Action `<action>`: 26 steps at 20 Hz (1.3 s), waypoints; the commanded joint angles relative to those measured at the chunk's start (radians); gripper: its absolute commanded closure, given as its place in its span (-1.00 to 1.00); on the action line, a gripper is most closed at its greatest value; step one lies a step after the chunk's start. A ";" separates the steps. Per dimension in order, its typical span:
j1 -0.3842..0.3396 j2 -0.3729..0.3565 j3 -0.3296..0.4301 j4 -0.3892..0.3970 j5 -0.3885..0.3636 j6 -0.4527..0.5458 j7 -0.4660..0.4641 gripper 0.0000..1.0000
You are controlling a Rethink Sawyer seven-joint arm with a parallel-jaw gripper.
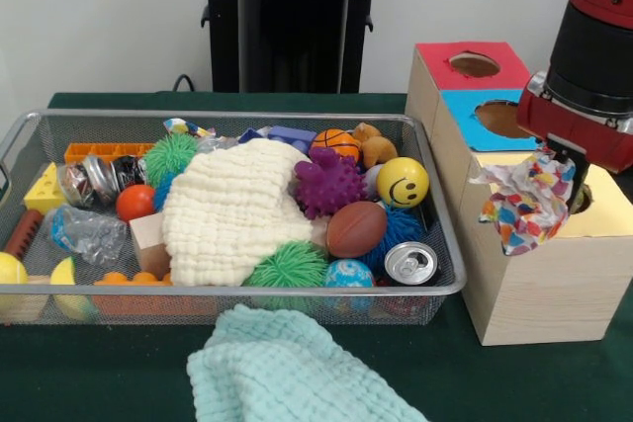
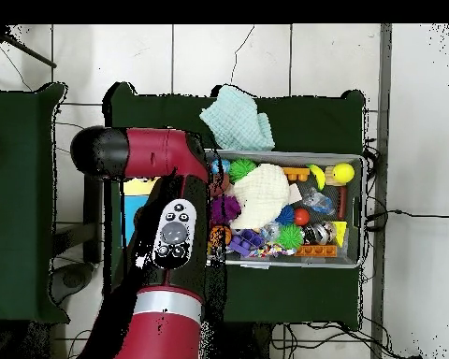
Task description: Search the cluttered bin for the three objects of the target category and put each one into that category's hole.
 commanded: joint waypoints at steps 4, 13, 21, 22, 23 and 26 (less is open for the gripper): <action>0.013 0.091 0.093 0.184 -0.009 -0.081 0.107 1.00; -0.004 0.123 0.096 0.186 -0.011 -0.114 0.106 1.00; -0.018 0.102 0.108 0.253 -0.008 -0.173 0.102 1.00; -0.017 0.096 0.104 0.262 -0.010 -0.179 0.104 1.00; -0.016 0.089 0.100 0.271 -0.012 -0.185 0.106 1.00; -0.007 0.072 0.086 0.289 -0.019 -0.206 0.114 1.00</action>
